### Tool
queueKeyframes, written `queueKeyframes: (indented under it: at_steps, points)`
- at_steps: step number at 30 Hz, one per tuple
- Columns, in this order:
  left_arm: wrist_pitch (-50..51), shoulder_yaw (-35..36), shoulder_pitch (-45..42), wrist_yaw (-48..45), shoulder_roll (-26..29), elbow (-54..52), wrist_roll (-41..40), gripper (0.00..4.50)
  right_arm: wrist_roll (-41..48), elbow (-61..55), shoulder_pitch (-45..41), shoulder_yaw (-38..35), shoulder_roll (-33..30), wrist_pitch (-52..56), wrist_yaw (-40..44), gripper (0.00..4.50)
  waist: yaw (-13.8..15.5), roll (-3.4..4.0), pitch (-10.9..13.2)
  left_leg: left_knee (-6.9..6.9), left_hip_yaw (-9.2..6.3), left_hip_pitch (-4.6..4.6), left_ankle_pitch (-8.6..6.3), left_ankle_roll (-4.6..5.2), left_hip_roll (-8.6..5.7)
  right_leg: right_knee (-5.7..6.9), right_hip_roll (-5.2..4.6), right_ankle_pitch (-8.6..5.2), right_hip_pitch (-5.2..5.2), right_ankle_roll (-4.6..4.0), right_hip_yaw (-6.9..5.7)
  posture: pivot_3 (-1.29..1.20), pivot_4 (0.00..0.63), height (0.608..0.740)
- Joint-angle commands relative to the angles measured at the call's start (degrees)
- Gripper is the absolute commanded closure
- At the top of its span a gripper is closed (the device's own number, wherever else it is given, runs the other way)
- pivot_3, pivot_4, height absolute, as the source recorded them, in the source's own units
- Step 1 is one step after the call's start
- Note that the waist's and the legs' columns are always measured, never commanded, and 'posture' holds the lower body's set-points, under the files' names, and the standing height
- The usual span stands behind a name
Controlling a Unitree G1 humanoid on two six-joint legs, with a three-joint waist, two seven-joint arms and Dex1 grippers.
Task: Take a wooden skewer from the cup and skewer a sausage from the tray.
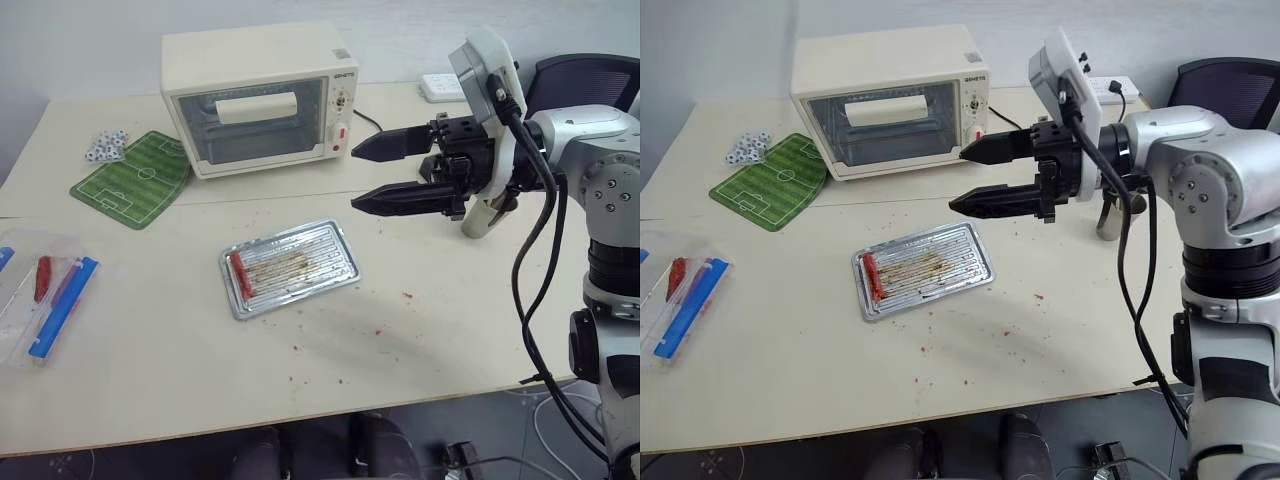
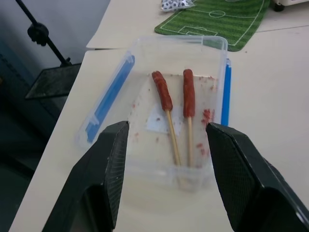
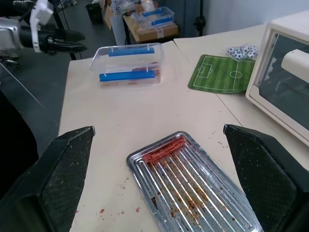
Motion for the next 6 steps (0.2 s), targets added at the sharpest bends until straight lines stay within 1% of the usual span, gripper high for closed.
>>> queueKeyframes:
  at_steps: [1, 6]
  points:
    - [-0.52, 5.36, 5.31, -3.37, -0.65, 0.16, -3.5, 1.8, -0.8, 0.41, -0.66, 0.01, -0.12, -2.11, 0.99, 0.04, -0.01, 0.0, 0.0, 0.01, 0.02, 0.02, -0.01, -0.01, 0.0, -0.11, 0.0, -0.01, 0.0, -0.02, 0.01, 0.0, 0.15, 0.74]
    - [-2.04, 7.6, 5.69, -2.59, 2.11, 4.23, -3.83, 1.8, -1.06, 1.17, -0.64, 0.51, 0.38, -2.97, 1.25, 0.04, 0.31, 0.0, 0.0, 0.01, -0.03, 0.06, -0.12, -0.04, 0.02, -0.04, -0.01, -0.05, -0.03, -0.1, -0.03, 0.0, 0.15, 0.74]
